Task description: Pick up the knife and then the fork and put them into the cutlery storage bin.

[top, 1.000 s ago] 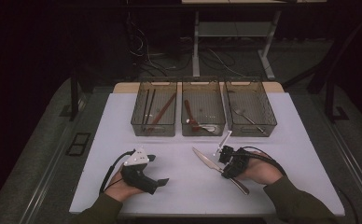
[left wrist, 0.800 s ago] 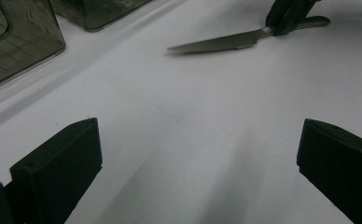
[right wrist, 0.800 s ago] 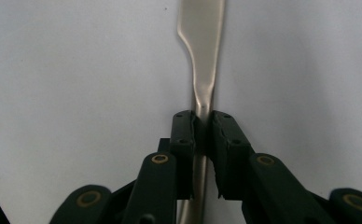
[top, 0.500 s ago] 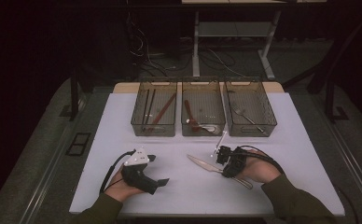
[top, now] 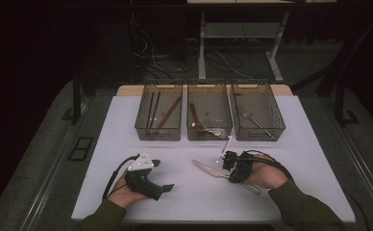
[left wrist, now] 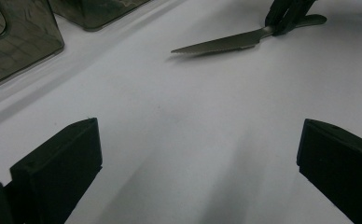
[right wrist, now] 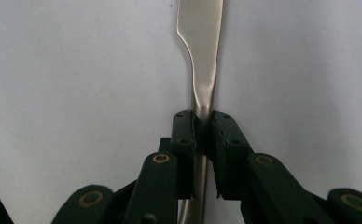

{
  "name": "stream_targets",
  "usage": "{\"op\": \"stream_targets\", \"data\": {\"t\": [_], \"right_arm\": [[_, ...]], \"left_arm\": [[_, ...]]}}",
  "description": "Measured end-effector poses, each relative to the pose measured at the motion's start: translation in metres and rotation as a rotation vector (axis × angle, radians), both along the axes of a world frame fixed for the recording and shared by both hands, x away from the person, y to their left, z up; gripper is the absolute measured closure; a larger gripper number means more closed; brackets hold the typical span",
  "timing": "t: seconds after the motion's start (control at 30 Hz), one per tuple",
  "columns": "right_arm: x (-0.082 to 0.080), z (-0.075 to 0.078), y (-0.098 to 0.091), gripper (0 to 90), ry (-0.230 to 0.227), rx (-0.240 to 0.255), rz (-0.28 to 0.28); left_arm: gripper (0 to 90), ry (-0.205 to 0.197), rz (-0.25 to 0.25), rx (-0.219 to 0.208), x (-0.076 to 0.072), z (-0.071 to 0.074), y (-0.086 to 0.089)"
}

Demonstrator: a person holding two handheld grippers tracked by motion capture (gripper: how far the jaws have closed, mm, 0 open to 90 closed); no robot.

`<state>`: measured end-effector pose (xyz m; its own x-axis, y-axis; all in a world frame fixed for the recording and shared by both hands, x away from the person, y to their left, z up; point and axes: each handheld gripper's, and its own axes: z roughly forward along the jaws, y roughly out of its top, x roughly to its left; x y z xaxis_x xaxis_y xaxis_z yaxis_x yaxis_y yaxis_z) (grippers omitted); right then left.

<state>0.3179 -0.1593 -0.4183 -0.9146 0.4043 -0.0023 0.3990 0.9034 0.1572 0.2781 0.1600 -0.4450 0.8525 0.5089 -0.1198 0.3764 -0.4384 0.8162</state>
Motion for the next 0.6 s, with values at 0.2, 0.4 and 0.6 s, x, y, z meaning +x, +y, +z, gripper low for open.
{"op": "stream_targets", "data": {"t": [0.2,0.4,0.6], "right_arm": [[0.001,0.001,-0.006,79.3,-0.019,0.057,-0.004],[0.004,0.007,-0.013,79.4,-0.04,0.129,-0.037],[0.007,0.014,-0.024,79.4,-0.098,0.219,-0.06]], "left_arm": [[0.0,0.0,-0.001,0.002,0.0,0.0,0.0],[0.0,0.001,-0.001,0.002,0.0,0.0,0.0],[0.0,0.0,0.002,-0.002,0.0,0.0,0.0]]}}
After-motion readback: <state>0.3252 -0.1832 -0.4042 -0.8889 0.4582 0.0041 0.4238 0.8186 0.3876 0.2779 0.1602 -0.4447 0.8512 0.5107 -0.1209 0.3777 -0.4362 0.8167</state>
